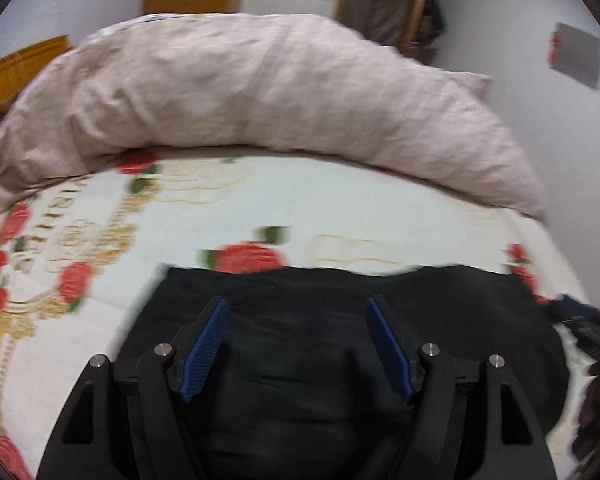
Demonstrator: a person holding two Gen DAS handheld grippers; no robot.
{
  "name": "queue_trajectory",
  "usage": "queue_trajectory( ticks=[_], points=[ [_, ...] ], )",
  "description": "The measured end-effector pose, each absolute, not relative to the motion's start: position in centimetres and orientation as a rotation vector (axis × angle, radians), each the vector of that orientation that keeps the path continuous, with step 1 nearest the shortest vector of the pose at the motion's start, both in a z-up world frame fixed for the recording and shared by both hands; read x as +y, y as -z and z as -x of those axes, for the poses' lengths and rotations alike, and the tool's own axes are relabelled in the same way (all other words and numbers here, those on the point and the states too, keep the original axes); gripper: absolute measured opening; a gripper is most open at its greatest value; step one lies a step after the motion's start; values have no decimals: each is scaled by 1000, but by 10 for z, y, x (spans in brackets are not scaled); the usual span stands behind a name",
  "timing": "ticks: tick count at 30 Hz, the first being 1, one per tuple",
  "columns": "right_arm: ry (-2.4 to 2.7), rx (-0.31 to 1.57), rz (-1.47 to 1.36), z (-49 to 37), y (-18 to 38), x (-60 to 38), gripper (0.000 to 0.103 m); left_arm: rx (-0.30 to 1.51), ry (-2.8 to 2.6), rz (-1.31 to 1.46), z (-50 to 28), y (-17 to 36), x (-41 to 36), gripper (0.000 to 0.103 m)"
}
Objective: Fold large clothes
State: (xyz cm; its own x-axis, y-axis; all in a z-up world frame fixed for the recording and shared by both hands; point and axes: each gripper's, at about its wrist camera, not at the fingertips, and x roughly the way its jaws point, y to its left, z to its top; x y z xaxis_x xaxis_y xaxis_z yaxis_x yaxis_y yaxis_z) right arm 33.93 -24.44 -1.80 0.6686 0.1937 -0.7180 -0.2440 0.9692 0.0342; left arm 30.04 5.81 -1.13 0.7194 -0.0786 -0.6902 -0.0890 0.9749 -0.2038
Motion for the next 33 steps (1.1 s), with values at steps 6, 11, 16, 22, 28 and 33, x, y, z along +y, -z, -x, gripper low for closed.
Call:
queue_trajectory(
  ticks=[6,11,16,22,28,33],
  points=[
    [-257,923,101,-356,69,-224,64,901,82,184,-328,54,-3,73],
    [-254,934,100,-366,91,-225,64,917,53,129,-341,76,-12,74],
    [-236,948,92,-373,95,-223,65,931,26,104,-347,80,-16,75],
    [-244,896,63,-348,52,-233,59,939,32,143,-332,48,-8,69],
    [-210,835,107,-301,28,-262,59,835,10,155,-277,19,23,69],
    [-133,912,74,-304,69,-290,59,890,-98,175,-270,57,51,69]
  ],
)
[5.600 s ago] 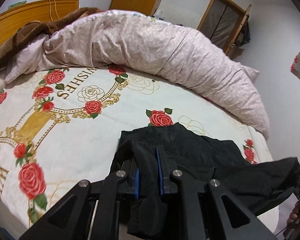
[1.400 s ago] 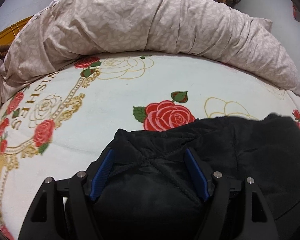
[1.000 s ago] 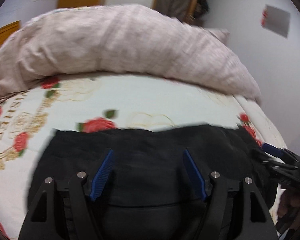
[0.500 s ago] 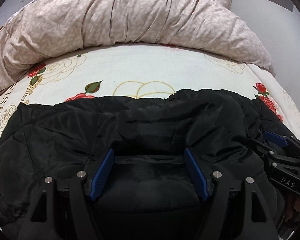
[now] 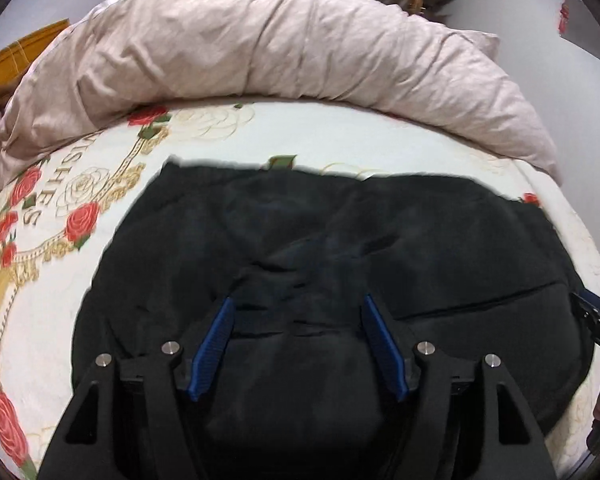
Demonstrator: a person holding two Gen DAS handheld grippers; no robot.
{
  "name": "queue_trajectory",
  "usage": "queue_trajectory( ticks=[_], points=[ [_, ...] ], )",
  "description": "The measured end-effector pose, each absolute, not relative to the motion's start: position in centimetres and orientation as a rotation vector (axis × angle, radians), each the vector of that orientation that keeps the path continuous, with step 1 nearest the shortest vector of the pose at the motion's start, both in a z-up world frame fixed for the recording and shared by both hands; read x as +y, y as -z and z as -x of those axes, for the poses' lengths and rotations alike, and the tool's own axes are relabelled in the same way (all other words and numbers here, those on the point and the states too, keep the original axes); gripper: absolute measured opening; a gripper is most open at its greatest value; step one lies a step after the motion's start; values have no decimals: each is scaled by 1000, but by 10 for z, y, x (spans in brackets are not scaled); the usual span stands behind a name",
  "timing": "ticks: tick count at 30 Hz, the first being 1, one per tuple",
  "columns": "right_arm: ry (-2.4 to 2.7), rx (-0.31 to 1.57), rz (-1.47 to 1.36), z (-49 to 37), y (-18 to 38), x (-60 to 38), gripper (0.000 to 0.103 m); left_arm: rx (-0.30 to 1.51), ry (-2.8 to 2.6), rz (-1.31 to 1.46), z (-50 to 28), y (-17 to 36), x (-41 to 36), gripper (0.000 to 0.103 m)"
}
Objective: Fold large clothes
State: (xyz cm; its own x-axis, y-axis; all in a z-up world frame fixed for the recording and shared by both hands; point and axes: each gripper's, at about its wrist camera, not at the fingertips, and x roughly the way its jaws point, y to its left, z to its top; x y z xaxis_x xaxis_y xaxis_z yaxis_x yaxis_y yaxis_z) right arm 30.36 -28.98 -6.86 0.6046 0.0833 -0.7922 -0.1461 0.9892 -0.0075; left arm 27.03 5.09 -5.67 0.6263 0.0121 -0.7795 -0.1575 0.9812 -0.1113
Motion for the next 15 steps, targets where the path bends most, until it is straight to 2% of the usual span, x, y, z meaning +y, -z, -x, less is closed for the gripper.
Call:
queue_trajectory(
  ticks=[4,7,8,12,15],
  points=[
    [-121,922,60,-310,88,-289,59,879,-118,123,-275,69,42,70],
    [-102,925,53,-308,74,-289,58,908,-110,156,-278,58,48,67],
    [-104,909,47,-303,65,-291,56,900,-100,170,-275,50,53,64],
    [-112,841,21,-290,38,-302,56,811,-127,182,-253,27,84,64],
    [-100,854,20,-304,40,-306,50,832,-210,194,-251,37,115,64]
  ],
)
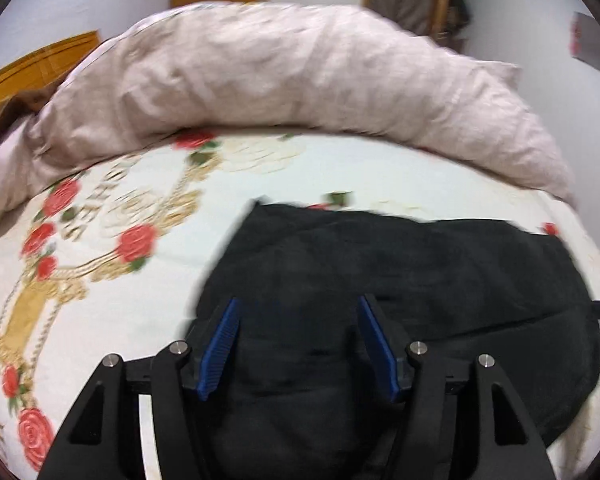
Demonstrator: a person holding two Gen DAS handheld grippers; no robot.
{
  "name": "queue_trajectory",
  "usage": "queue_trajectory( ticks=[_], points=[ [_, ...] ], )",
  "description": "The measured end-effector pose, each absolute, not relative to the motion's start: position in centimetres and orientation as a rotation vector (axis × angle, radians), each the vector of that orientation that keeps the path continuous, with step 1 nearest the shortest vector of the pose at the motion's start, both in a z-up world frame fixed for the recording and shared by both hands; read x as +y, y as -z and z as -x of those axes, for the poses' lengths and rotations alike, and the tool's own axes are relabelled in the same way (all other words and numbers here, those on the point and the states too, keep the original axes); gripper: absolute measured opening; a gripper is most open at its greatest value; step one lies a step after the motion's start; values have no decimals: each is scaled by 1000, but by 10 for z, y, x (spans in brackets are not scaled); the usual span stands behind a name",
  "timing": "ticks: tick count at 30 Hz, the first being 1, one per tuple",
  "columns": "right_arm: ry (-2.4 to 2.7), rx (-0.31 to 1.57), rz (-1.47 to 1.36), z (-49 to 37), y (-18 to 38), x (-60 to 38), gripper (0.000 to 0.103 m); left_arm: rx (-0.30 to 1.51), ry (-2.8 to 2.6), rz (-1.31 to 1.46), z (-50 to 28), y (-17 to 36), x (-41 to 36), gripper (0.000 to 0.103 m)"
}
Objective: Fold large clothes
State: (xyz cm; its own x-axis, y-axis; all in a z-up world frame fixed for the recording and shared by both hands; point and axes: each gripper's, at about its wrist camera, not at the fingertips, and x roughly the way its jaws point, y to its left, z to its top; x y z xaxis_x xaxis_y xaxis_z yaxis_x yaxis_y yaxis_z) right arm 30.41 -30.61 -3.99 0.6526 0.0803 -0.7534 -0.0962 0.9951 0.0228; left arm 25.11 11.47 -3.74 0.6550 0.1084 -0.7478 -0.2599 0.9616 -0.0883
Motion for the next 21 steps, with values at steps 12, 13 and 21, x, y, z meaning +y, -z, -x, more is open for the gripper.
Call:
queue_trajectory(
  ticks=[12,13,21],
  points=[
    [-67,959,56,-350,85,-301,39,903,-247,321,-263,91,150,73],
    [-62,963,56,-350,82,-301,39,909,-246,324,-264,90,150,73],
    [-69,881,49,-306,29,-294,39,862,-241,289,-238,43,140,67]
  ],
)
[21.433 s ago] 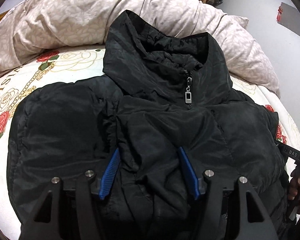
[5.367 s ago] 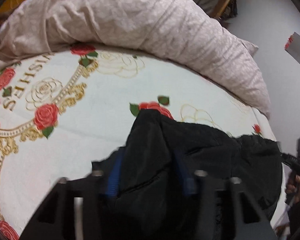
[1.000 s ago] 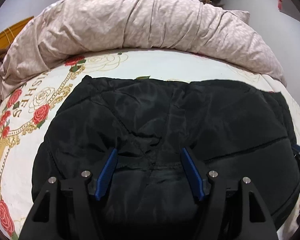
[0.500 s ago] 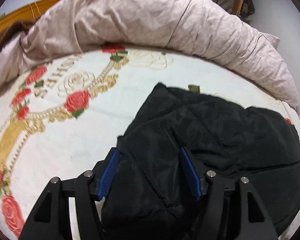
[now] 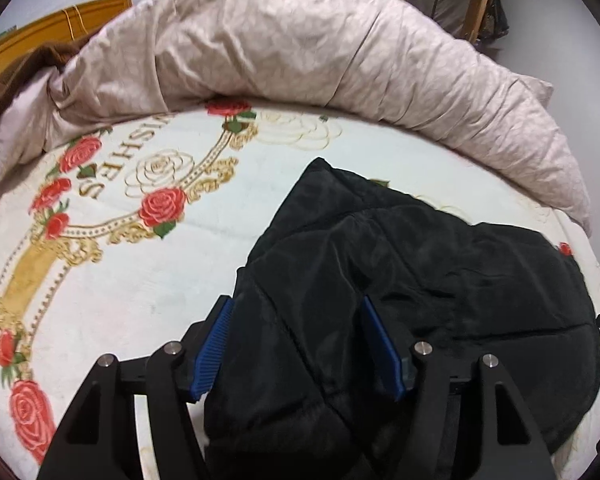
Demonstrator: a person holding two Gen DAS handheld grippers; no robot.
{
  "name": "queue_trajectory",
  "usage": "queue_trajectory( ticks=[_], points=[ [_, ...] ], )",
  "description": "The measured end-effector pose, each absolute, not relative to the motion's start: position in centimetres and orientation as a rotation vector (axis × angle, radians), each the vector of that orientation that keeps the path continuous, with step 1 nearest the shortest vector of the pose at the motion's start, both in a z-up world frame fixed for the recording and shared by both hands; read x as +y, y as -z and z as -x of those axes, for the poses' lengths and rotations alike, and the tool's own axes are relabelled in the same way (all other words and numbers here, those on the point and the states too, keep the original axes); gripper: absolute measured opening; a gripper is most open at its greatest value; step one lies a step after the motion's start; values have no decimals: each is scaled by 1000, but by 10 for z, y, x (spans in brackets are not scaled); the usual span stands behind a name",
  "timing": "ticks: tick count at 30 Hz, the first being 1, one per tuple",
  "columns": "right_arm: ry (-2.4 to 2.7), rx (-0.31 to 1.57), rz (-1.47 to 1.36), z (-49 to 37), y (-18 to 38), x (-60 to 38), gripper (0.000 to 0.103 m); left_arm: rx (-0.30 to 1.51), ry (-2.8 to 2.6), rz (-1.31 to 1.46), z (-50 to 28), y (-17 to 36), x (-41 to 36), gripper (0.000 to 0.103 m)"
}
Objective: Fold large clothes
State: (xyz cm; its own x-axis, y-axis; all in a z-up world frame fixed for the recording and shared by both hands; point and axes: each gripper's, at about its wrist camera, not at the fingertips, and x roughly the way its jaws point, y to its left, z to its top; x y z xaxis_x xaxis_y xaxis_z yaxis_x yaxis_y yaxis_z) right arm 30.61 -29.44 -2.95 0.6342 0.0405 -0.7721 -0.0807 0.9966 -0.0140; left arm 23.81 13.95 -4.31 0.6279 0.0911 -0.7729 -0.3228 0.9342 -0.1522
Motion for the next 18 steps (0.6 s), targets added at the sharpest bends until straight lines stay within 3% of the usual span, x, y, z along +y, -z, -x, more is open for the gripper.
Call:
queue_trajectory(
  ticks=[9,18],
  points=[
    [-123,856,47,-248,2,-274,40,804,-158,228,-192,-2,103,67],
    [-188,853,53,-200,-9,-254,41,851,-93,222,-153,-5,62,67]
  ],
)
